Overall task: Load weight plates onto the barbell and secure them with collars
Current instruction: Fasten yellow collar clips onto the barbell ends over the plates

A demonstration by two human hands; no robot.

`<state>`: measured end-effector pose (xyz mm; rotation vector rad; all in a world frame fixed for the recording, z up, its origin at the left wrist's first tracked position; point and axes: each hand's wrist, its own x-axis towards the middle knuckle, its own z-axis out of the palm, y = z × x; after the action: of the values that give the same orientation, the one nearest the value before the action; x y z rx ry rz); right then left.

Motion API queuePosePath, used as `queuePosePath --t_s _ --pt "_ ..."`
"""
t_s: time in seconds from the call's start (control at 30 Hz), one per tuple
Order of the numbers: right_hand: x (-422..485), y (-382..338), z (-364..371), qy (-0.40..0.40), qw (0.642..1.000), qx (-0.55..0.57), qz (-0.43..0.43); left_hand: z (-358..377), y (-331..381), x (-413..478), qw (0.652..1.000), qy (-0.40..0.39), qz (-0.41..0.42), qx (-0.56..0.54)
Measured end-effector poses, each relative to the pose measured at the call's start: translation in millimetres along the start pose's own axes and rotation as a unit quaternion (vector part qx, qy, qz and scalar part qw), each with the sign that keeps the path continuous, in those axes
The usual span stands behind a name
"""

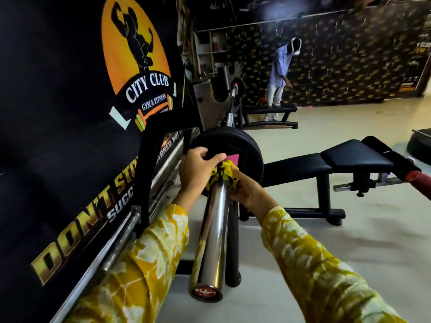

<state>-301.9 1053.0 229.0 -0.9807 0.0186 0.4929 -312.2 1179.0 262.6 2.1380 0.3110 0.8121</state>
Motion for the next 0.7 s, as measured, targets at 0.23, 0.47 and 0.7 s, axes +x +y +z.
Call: queuePosePath --t_s 0.23,0.47,0.7 --pt "3.1 -2.2 -0.3 -0.006 0.999 0.026 0.024 0.0 1.6 12.6 0.970 -0.134 -0.201 -0.025" --pt "0.4 3.2 4.2 0.056 0.998 -0.008 -0.011 -17.0 -27.8 25.0 0.889 -0.196 -0.332 -0.245" --pt "1.8 8.0 4.3 0.060 0.998 -0.035 -0.013 -18.9 -49.6 23.1 0.790 -0.326 -0.405 -0.324"
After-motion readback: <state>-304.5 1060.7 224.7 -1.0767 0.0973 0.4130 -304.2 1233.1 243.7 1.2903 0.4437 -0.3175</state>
